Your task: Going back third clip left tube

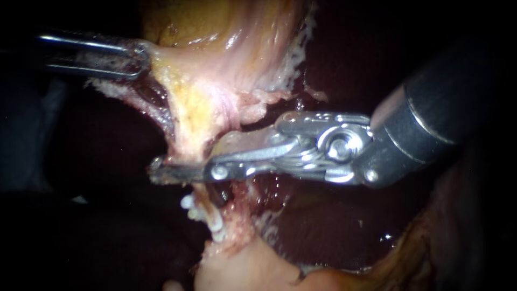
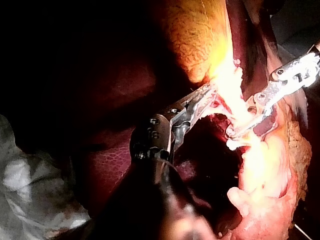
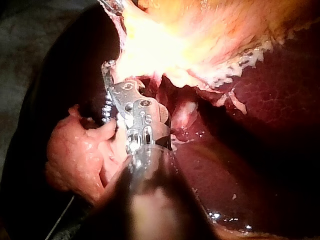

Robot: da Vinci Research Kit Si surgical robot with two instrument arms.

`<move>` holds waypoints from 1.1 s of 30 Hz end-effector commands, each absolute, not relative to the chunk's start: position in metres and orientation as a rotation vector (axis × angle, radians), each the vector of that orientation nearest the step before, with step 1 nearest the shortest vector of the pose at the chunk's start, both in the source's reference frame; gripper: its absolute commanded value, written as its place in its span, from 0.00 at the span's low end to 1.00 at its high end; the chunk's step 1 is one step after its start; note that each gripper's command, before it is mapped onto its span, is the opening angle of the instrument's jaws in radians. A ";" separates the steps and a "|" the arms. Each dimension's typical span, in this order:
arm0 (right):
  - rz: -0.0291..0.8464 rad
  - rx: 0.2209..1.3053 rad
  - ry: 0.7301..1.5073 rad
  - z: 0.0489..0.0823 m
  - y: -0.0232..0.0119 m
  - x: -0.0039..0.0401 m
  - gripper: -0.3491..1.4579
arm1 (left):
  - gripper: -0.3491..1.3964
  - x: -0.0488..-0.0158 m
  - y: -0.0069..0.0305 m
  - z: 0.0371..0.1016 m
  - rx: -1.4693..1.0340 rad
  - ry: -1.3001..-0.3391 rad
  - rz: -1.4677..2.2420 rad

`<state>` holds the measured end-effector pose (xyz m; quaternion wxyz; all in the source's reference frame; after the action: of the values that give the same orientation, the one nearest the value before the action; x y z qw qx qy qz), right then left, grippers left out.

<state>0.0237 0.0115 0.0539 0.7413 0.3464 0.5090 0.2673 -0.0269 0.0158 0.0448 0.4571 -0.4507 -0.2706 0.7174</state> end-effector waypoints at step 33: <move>0.236 0.409 1.194 0.0563 0.0108 0.0119 0.47 | 0.00 -0.0267 0.0157 0.0448 -1.111 -0.667 1.770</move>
<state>0.0108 0.0108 0.0560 0.8019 0.1886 0.5569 0.1064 -0.0267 0.0157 0.0448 0.4569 -0.4503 -0.2703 0.7180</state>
